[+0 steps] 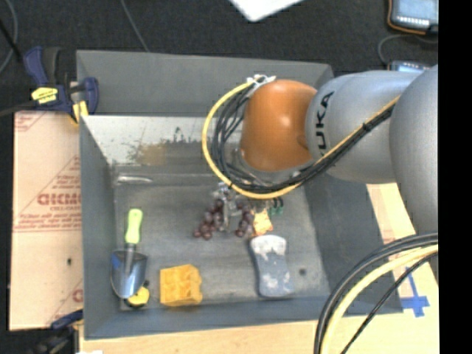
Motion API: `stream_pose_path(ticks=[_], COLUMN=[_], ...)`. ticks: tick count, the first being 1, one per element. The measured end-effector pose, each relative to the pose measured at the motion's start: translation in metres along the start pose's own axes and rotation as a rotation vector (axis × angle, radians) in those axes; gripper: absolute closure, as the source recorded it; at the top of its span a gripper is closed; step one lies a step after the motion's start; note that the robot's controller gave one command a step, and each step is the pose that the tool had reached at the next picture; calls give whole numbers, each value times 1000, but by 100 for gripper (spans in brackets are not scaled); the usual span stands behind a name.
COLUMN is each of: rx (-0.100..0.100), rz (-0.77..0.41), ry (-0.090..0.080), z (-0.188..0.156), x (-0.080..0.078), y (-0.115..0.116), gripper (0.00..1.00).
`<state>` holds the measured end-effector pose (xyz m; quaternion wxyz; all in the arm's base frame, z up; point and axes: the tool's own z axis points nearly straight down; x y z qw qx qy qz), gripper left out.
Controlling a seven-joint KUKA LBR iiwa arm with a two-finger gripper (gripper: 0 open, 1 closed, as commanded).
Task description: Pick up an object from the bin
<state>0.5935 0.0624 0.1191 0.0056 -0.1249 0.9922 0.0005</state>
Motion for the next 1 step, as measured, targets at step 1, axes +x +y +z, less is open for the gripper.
stream_pose_path(ticks=[1], rx=[1], rz=[1], ry=[-1], z=[-15], x=[-1], y=[0], gripper=[100])
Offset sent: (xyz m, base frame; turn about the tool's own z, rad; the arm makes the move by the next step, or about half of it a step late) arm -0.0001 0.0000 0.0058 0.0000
